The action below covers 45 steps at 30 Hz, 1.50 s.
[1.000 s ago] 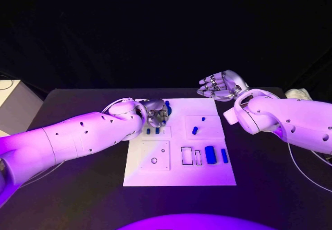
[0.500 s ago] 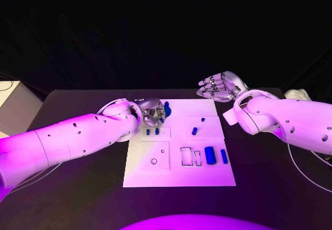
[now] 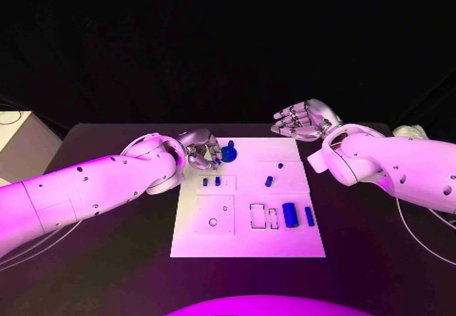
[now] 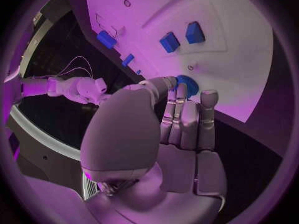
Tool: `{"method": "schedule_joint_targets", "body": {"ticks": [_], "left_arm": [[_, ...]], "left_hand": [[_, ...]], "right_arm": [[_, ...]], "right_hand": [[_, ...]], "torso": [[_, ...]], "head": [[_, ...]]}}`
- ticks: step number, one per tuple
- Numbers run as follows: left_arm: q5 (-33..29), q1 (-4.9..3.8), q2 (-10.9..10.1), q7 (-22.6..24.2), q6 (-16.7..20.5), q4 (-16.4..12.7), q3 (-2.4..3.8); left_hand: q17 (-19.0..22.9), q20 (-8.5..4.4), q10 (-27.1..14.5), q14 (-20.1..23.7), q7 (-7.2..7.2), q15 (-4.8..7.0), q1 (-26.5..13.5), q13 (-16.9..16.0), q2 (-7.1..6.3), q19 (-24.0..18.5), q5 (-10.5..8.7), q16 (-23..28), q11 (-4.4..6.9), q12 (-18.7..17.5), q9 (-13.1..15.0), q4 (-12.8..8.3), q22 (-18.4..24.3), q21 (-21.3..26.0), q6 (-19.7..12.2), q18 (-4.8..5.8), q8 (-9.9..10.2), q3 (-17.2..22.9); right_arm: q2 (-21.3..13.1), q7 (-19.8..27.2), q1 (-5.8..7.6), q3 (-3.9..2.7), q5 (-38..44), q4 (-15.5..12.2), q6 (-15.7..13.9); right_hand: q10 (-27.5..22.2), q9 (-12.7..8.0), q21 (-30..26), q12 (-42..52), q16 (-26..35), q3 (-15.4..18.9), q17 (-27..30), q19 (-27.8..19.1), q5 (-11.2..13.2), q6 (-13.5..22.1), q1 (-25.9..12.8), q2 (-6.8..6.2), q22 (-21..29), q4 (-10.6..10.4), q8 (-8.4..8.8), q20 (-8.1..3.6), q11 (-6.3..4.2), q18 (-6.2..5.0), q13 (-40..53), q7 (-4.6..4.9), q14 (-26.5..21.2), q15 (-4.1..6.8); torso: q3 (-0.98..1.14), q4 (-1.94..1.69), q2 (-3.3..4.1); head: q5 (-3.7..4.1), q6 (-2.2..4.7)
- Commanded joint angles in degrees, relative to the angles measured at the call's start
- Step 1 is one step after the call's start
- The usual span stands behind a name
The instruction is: Assemble the parts on the task board
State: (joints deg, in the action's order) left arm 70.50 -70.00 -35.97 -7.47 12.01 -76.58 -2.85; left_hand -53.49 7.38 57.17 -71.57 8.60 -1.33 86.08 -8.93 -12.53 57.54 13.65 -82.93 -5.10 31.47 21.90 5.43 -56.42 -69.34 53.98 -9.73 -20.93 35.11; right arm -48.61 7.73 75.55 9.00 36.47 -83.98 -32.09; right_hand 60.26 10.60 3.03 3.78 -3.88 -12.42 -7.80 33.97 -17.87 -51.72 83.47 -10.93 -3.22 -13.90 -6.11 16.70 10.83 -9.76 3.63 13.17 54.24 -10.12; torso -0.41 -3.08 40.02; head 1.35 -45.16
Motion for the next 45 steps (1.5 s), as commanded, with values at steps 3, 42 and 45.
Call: {"method": "schedule_joint_targets", "body": {"ticks": [3, 42, 45], "left_arm": [[-0.2, -0.07, -0.3, -1.1, -2.8, 0.3, 0.04], [3.4, 0.05, 1.4, -1.7, -5.9, 2.1, -1.01], [3.5, 0.05, 1.4, -1.3, -5.6, 2.0, -1.03]], "left_hand": [[-0.3, 0.1, 0.5, -0.6, -0.03, 0.0, -0.8, 0.1, -0.05, 0.5, 0.06, -0.4, 0.16, -0.3, 0.1, -0.3, -0.2, -0.3, 0.7, 1.0, 0.4, -0.2], [-0.1, 0.1, 1.1, -0.6, -0.2, 0.07, -1.4, 0.2, -0.1, 0.3, -0.21, -0.4, 0.31, -1.1, 0.2, -0.3, 0.2, 0.1, 1.2, 0.95, 0.7, -0.4], [-0.2, 0.09, 1.3, -0.7, -0.26, 0.1, -1.5, 0.2, -0.08, 0.4, -0.26, -0.4, 0.37, -1.2, 0.3, -0.3, 0.2, 0.1, 1.3, 0.95, 0.7, -0.5]], "right_arm": [[0.0, 0.0, -0.03, -0.01, 0.6, 0.0, 1.1], [0.1, -0.1, -0.04, -0.01, 1.1, -0.1, 1.1], [0.1, -0.1, -0.04, -0.01, 1.0, -0.1, 1.1]], "right_hand": [[0.3, -0.1, 0.3, -0.2, -0.1, -0.2, 0.1, 0.0, -0.2, -0.3, 0.1, 0.36, 0.0, 0.0, 0.36, 0.02, 0.17, -0.4, 0.0, 0.74, 0.3, 0.06], [0.3, -0.1, 0.3, -0.2, -0.1, -0.3, 0.1, 0.0, -0.2, -0.4, 0.1, 0.35, 0.0, 0.0, 0.39, 0.01, 0.17, -0.39, 0.0, 0.74, 0.4, 0.06], [0.3, -0.1, 0.3, -0.2, -0.1, -0.3, 0.1, 0.0, -0.2, -0.4, 0.1, 0.35, 0.0, 0.0, 0.39, 0.01, 0.17, -0.39, 0.0, 0.74, 0.4, 0.06]], "torso": [[-0.03, 0.02, 0.01], [0.02, 0.12, 0.13], [0.01, 0.12, 0.13]], "head": [[-0.17, -0.06], [-0.1, -0.23], [-0.11, -0.26]]}}
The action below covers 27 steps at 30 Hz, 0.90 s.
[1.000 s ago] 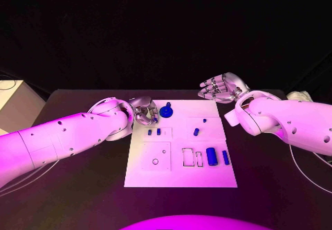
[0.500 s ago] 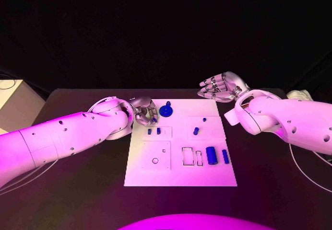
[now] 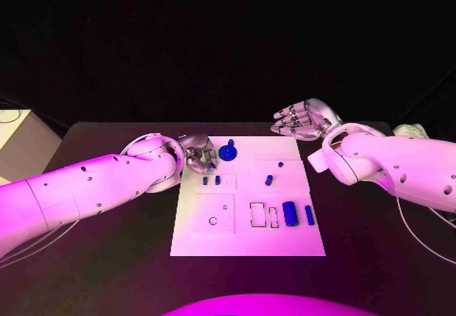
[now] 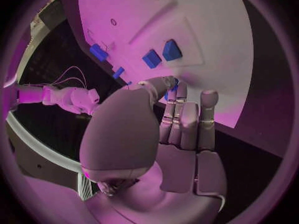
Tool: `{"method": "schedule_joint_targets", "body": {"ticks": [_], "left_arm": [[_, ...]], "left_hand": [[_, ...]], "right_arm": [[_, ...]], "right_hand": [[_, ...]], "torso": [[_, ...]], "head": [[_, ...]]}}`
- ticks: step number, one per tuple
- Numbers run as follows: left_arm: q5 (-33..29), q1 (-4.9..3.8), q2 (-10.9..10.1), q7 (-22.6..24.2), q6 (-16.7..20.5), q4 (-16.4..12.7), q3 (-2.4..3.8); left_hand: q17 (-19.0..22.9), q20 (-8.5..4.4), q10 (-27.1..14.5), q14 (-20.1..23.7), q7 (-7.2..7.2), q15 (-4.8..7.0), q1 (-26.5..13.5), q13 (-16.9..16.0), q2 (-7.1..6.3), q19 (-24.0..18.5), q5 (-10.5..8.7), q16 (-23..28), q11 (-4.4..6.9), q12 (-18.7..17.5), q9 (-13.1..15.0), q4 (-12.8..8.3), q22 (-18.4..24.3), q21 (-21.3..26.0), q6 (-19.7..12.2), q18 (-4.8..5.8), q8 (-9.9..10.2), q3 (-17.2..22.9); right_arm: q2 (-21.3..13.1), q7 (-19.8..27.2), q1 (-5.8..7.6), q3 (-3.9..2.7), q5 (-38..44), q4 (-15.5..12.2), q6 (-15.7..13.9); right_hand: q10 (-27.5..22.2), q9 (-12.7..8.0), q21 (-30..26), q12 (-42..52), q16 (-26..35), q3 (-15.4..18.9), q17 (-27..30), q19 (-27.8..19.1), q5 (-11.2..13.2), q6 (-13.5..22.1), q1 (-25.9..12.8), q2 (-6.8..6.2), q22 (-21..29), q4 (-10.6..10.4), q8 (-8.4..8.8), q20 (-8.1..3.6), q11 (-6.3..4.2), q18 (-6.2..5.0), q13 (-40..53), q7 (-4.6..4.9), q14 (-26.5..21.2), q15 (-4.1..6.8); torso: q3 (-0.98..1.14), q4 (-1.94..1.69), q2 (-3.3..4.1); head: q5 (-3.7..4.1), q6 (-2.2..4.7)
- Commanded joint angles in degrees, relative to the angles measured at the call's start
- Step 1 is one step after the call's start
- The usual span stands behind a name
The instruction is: Assemble the parts on the task board
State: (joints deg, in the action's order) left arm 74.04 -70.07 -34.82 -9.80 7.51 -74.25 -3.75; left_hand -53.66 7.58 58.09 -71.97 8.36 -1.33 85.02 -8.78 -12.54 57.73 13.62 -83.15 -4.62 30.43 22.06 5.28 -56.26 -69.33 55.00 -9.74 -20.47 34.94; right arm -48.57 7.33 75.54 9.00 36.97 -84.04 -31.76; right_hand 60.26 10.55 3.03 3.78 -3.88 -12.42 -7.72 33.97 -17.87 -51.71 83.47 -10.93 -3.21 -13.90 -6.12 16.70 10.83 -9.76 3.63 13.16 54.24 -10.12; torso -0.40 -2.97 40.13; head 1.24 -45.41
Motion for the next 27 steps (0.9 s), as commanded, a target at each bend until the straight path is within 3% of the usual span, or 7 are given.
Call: {"method": "schedule_joint_targets", "body": {"ticks": [1, 13, 27], "left_arm": [[0.0, 0.12, 0.3, 1.1, -0.9, -0.4, -0.13], [1.2, 0.12, 0.4, 0.9, -0.5, -0.5, -0.17], [2.3, 0.12, 0.9, -1.1, -3.2, 0.0, -0.24]], "left_hand": [[0.0, -0.11, 0.4, -0.3, -0.02, 0.1, -0.4, 0.1, -0.06, 0.2, -0.23, -0.2, -0.1, -0.2, 0.1, -0.2, 0.0, 0.1, 0.3, 0.96, 0.3, -0.3], [-0.2, -0.17, 0.8, -0.4, -0.16, 0.21, -0.5, 0.1, 0.03, 0.3, -0.25, -0.3, 0.05, -0.4, 0.2, -0.3, -0.1, 0.1, 0.6, 0.97, 0.3, -0.4], [-0.3, -0.25, 1.2, -0.5, -0.22, 0.3, -0.7, 0.0, 0.02, 0.3, -0.33, -0.4, 0.14, -0.6, 0.3, -0.3, 0.0, 0.2, 0.9, 0.97, 0.3, -0.5]], "right_arm": [[0.0, 0.3, -0.03, -0.01, 0.5, -0.1, 0.8], [-0.1, 0.4, -0.03, -0.01, 0.7, -0.2, 0.7], [-0.2, 0.3, -0.03, -0.01, 0.8, -0.3, 0.8]], "right_hand": [[0.3, -0.1, 0.3, -0.2, -0.1, -0.3, 0.0, 0.0, -0.2, -0.4, 0.1, 0.35, 0.0, 0.0, 0.39, 0.01, 0.17, -0.4, 0.0, 0.74, 0.4, 0.07], [0.3, -0.1, 0.3, -0.2, -0.1, -0.4, 0.1, 0.1, -0.2, -0.5, 0.1, 0.35, 0.0, 0.0, 0.4, 0.01, 0.15, -0.4, 0.0, 0.73, 0.4, 0.07], [0.3, -0.1, 0.3, -0.2, -0.1, -0.4, 0.1, 0.1, -0.2, -0.5, 0.1, 0.35, 0.0, 0.0, 0.4, 0.01, 0.15, -0.4, 0.0, 0.73, 0.4, 0.07]], "torso": [[0.01, 0.01, 0.01], [0.04, 0.04, 0.01], [0.01, 0.01, 0.02]], "head": [[-0.01, 0.01], [0.06, -0.08], [0.19, -0.15]]}}
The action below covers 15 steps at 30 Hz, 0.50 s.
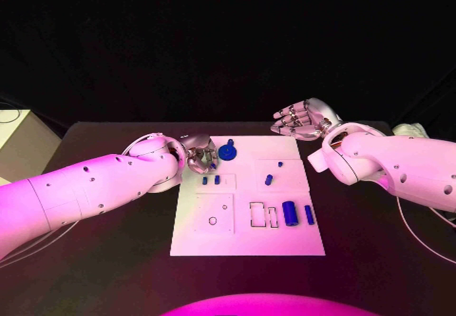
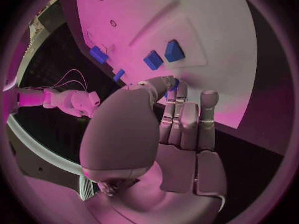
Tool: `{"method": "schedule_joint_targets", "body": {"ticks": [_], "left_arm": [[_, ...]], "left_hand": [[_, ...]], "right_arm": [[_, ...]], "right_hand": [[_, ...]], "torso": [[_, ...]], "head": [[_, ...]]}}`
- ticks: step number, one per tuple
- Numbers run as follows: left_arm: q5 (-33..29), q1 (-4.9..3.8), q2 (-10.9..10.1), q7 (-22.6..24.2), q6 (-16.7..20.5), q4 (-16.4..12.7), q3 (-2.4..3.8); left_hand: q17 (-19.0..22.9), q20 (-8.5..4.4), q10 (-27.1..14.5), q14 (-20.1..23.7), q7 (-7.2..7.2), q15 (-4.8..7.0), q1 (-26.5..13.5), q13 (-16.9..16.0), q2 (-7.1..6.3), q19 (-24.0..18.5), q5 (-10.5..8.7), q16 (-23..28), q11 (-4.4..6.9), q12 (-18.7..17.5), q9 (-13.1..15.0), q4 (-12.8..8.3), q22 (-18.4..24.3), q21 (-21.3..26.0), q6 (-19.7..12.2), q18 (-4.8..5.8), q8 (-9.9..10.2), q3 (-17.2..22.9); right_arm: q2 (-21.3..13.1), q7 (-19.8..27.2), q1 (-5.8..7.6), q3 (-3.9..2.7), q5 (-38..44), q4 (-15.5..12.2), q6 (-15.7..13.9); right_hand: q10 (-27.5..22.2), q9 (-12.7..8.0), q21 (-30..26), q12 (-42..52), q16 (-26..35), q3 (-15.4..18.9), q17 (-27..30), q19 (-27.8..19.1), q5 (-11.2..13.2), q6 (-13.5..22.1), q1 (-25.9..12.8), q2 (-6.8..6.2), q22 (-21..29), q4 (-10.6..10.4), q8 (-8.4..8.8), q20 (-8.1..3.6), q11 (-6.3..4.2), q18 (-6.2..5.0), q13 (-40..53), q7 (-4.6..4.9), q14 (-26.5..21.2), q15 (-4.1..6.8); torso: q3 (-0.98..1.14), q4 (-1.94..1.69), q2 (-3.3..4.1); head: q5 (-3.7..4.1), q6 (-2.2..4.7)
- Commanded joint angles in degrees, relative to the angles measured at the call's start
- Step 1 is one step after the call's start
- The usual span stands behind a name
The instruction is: Assemble the parts on the task board
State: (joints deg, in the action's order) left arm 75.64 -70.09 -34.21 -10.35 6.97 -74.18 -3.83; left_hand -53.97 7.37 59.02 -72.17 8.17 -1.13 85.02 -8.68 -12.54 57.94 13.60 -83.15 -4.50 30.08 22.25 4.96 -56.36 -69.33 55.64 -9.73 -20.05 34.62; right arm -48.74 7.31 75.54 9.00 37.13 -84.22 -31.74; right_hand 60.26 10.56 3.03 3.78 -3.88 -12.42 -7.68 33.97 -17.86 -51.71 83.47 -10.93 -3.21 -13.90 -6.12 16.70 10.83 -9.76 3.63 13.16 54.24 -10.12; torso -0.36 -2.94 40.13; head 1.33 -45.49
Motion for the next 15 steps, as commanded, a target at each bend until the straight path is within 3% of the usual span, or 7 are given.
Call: {"method": "schedule_joint_targets", "body": {"ticks": [1, 15], "left_arm": [[0.9, 0.14, 0.3, -0.7, -2.8, 0.0, -0.19], [1.9, 0.18, 0.7, -1.1, -3.4, 0.2, -0.73]], "left_hand": [[0.1, -0.05, 0.3, -0.3, -0.04, 0.1, -0.8, -0.1, 0.0, 0.1, -0.33, -0.4, 0.01, -0.3, 0.1, 0.0, 0.1, 0.2, 0.3, 0.96, -0.1, -0.3], [0.0, -0.01, 0.5, -0.1, 0.04, -0.06, -2.2, -0.3, -1.1, -0.2, -0.14, -0.6, -0.1, -1.0, 0.0, 0.3, 0.6, 0.9, -0.6, 0.96, 1.3, -1.5]], "right_arm": [[0.0, 0.3, -0.03, -0.01, 0.6, -0.1, 0.8], [0.0, 0.3, -0.03, -0.01, 0.7, -0.1, 0.8]], "right_hand": [[0.3, -0.1, 0.3, -0.2, -0.1, -0.4, 0.1, 0.1, -0.2, -0.5, 0.1, 0.35, 0.0, 0.0, 0.4, 0.01, 0.15, -0.4, 0.0, 0.74, 0.4, 0.07], [0.4, -0.1, 0.2, -0.2, -0.1, -0.5, 0.1, 0.0, -0.1, -0.6, 0.2, 0.32, 0.0, 0.1, 0.4, 0.01, 0.13, -0.39, 0.0, 0.71, 0.4, 0.07]], "torso": [[-0.05, -0.02, 0.04], [-0.03, -0.02, -0.06]], "head": [[0.14, -0.07], [0.13, -0.25]]}}
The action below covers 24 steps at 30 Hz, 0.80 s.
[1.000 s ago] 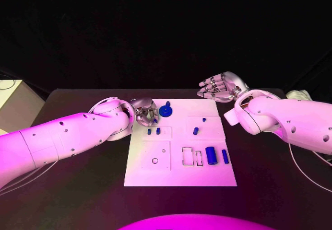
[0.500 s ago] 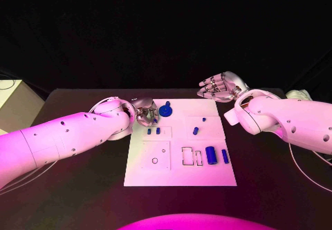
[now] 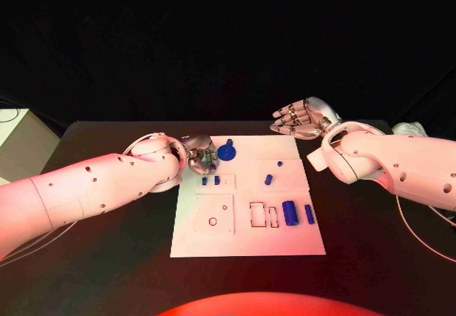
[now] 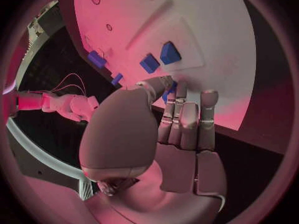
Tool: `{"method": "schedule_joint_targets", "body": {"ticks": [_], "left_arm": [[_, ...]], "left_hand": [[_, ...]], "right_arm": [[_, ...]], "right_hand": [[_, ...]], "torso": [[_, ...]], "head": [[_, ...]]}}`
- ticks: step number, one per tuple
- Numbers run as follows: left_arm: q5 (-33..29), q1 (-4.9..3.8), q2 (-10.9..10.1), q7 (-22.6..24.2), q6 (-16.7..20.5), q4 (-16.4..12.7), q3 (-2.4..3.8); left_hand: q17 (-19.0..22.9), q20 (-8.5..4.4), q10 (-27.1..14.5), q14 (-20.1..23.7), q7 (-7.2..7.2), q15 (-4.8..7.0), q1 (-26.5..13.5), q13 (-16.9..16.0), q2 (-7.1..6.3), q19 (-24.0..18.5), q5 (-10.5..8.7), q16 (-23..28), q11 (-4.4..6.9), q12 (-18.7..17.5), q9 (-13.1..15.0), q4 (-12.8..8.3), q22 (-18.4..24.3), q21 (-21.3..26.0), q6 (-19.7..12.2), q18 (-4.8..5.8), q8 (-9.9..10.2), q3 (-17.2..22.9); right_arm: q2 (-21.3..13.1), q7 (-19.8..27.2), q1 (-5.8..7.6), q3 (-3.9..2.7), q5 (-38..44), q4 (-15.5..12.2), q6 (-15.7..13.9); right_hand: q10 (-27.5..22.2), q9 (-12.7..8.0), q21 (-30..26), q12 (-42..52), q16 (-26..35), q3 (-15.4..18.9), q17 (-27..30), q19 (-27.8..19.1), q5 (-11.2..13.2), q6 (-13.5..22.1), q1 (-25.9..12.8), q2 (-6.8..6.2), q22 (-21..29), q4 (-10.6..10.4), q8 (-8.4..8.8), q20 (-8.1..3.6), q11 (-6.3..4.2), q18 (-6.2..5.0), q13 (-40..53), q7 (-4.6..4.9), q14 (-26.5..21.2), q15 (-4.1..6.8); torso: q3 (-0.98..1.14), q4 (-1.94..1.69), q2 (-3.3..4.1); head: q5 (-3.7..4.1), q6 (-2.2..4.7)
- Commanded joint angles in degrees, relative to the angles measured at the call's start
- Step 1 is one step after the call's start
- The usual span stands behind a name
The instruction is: Assemble the parts on the task board
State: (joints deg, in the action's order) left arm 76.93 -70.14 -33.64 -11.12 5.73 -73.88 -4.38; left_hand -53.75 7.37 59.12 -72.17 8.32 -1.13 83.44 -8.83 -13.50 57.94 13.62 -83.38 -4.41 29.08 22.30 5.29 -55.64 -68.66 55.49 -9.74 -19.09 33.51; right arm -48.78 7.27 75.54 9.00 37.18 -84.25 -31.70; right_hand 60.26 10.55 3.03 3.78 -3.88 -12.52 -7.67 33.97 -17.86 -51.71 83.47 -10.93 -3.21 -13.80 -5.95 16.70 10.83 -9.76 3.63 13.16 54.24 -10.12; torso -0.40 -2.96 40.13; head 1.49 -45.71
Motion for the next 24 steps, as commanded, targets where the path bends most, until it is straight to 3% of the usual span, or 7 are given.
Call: {"method": "schedule_joint_targets", "body": {"ticks": [1, 12, 15, 24], "left_arm": [[0.7, 0.23, 0.1, -0.3, -2.1, -0.1, -0.2], [0.8, 0.25, -0.2, -0.3, -1.2, -0.1, -0.22], [0.8, 0.25, -0.2, -0.3, -0.7, -0.1, -0.22], [0.8, 0.28, -0.4, -0.3, 0.1, -0.2, -0.21]], "left_hand": [[-0.2, -0.01, 0.5, -0.2, -0.12, -0.05, -0.6, -0.1, -0.13, -0.1, -0.16, -0.4, -0.18, 0.1, 0.0, 0.0, -0.1, 0.2, -0.4, 0.96, 0.3, -0.4], [-0.4, -0.05, 0.8, -0.3, -0.14, 0.03, -0.7, -0.4, -0.23, -0.1, -0.17, -0.5, -0.07, 0.3, -0.1, 0.0, 0.0, 0.3, -0.6, 0.94, 0.7, -0.6], [-0.6, -0.11, 0.4, -0.3, 0.18, 0.03, -0.9, -1.0, -0.47, 0.1, -0.11, -0.8, -0.08, 0.6, -0.6, 0.0, 0.1, 0.5, -2.7, 0.96, 2.5, -0.7], [-0.6, -0.12, -0.1, -0.3, 0.41, -0.04, -1.1, -1.4, -0.74, 0.1, -0.11, -0.9, -0.19, 0.8, -0.9, 0.2, 0.3, 0.8, -4.0, 0.94, 3.6, -0.8]], "right_arm": [[0.0, 0.3, -0.03, -0.01, 0.6, -0.1, 0.8], [0.0, 0.3, -0.03, -0.01, 0.6, 0.0, 0.8], [0.0, 0.3, -0.03, -0.01, 0.7, 0.0, 0.7], [0.0, 0.3, -0.03, -0.01, 0.8, 0.0, 0.7]], "right_hand": [[0.4, -0.1, 0.2, -0.2, -0.1, -0.4, 0.1, 0.0, -0.1, -0.6, 0.2, 0.32, 0.0, 0.0, 0.23, 0.01, 0.13, -0.39, 0.0, 0.71, 0.4, 0.07], [0.4, -0.1, 0.2, -0.2, -0.1, -0.4, 0.1, 0.0, -0.1, -0.6, 0.2, 0.32, 0.0, 0.0, 0.23, 0.01, 0.13, -0.39, 0.0, 0.71, 0.4, 0.07], [0.4, -0.1, 0.2, -0.2, -0.1, -0.4, 0.1, -0.1, -0.1, -0.6, 0.2, 0.3, 0.0, 0.0, 0.25, 0.01, 0.13, -0.39, 0.0, 0.7, 0.4, 0.07], [0.4, -0.1, 0.2, -0.2, 0.0, -0.4, 0.2, -0.2, -0.1, -0.5, 0.2, 0.24, 0.0, 0.0, 0.3, 0.02, 0.14, -0.39, -0.1, 0.68, 0.3, 0.05]], "torso": [[0.01, 0.0, -0.06], [0.01, -0.02, -0.03], [0.02, -0.02, -0.05], [-0.01, 0.01, -0.01]], "head": [[-0.03, -0.02], [0.0, 0.03], [-0.01, 0.04], [-0.02, 0.07]]}}
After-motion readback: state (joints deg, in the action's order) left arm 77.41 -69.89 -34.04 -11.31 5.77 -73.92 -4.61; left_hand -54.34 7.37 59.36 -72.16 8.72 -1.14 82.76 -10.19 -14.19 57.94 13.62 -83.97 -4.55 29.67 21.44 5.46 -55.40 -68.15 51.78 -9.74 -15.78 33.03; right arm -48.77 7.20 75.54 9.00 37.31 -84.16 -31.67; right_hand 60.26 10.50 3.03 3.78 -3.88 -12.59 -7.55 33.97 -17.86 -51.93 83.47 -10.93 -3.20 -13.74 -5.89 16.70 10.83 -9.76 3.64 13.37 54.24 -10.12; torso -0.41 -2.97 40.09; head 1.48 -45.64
